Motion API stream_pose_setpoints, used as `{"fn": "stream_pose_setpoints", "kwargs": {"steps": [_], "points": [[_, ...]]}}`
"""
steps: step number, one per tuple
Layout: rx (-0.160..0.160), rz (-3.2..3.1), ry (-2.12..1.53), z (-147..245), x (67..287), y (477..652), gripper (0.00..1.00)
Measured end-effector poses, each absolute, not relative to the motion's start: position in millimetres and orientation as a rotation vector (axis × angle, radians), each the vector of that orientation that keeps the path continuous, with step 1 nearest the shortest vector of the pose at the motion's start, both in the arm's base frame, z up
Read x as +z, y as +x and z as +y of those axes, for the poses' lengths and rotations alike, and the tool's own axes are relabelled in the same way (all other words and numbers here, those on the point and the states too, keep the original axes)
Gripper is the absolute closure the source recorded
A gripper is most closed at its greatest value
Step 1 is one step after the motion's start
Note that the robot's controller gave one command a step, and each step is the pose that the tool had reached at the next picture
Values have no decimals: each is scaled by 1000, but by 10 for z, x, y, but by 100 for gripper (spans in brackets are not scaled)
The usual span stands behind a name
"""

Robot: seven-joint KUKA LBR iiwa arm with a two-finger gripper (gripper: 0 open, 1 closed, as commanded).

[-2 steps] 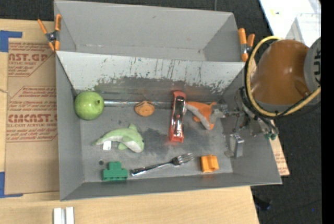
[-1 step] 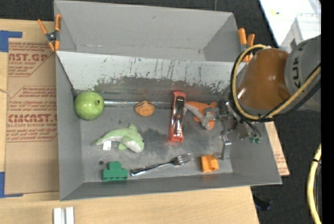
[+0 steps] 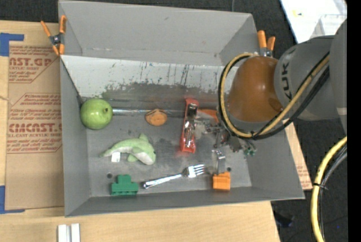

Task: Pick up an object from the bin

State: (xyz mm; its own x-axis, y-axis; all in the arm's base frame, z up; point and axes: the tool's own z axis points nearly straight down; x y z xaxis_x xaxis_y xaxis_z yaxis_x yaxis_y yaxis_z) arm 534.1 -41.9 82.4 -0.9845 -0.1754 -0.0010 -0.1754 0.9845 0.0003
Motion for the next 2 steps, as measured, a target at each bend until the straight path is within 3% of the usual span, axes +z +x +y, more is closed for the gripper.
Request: {"fn": "stream_pose_setpoints", "kwargs": {"steps": [1, 2], "points": [[-3, 3138, -139, -13, 1134, 4978, 0], [-4, 3074, -630, 15, 1051, 5058, 0]]}}
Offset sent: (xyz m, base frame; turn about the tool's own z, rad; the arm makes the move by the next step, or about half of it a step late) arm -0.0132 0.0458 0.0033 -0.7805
